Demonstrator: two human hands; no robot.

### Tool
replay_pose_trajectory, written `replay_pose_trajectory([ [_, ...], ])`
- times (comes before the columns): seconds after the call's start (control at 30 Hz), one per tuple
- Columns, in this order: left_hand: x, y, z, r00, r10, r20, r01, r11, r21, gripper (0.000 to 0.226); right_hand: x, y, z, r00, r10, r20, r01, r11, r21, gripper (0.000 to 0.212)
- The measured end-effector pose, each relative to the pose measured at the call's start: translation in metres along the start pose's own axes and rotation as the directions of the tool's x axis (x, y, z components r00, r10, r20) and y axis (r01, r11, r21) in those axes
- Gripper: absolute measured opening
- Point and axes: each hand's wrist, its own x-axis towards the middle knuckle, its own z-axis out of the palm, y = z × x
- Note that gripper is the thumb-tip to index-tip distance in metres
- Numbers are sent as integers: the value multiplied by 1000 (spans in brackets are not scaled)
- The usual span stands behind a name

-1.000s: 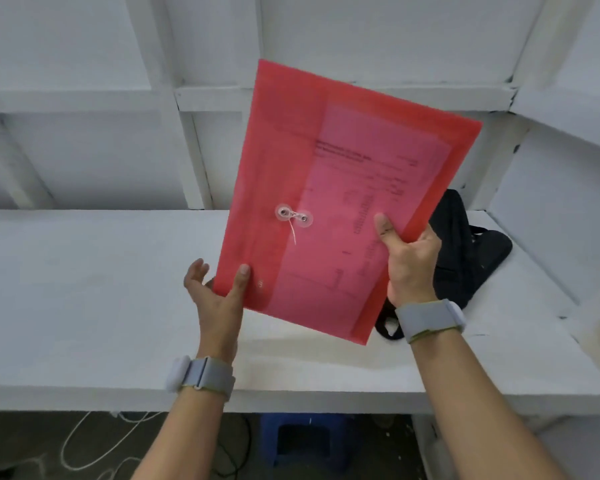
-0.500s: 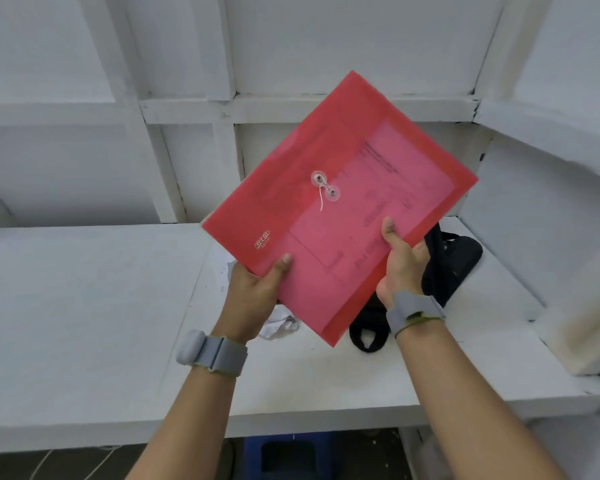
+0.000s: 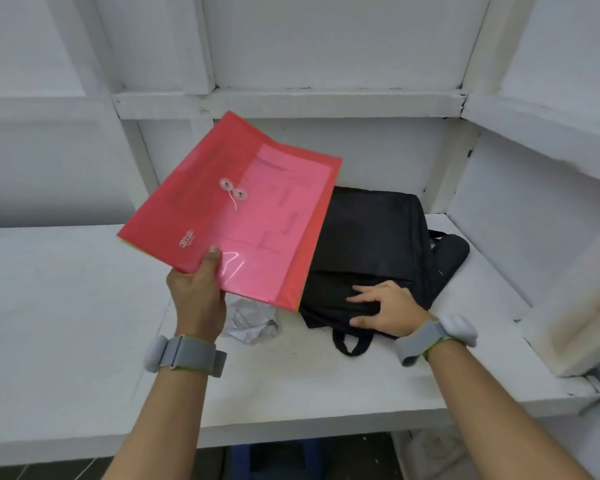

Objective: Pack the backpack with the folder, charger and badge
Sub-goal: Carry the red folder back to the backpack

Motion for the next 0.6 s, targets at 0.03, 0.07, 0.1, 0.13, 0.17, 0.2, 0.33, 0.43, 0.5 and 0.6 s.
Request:
replay_pose_trajectory([
  [0.03, 0, 1, 0, 1000, 6, -15, -7, 1000, -11, 20, 2, 0, 4, 998, 1, -68, 1, 1000, 25, 44],
  [0.07, 2, 1, -1, 1000, 9, -25, -9, 1000, -14, 19, 5, -2, 6, 990, 21, -137, -16, 999, 38, 37],
  [0.1, 3, 1, -4, 999, 10, -32, -10, 1000, -13, 16, 9, -7, 8, 981, 32, -193, -26, 999, 34, 32],
  [0.13, 4, 2, -6, 999, 11, -37, -11, 1000, -11, 14, 13, -14, 8, 974, 28, -227, -25, 1000, 18, 30],
  [0.17, 3, 3, -8, 999, 11, -39, -11, 1000, -11, 12, 18, -23, 8, 972, 12, -236, -12, 1000, 0, 28],
  [0.2, 4, 4, -10, 999, 11, -46, -11, 1000, -15, 12, 23, -33, 8, 976, -12, -219, 8, 1000, -15, 27],
  [0.33, 4, 7, -18, 997, 14, -79, -16, 1000, -27, 13, 50, -78, 18, 981, -62, -184, 61, 998, -13, 28],
  [0.43, 4, 12, -27, 995, 23, -98, -26, 999, -22, 13, 66, -97, 31, 972, -3, -236, 25, 996, 88, 29],
  [0.5, 3, 16, -35, 993, 26, -115, -29, 999, -21, 13, 72, -101, 31, 957, 59, -283, 2, 977, 213, 29],
  [0.6, 2, 24, -47, 988, 34, -151, -39, 999, -27, 14, 78, -101, 8, 894, 216, -394, -34, 907, 419, 44],
])
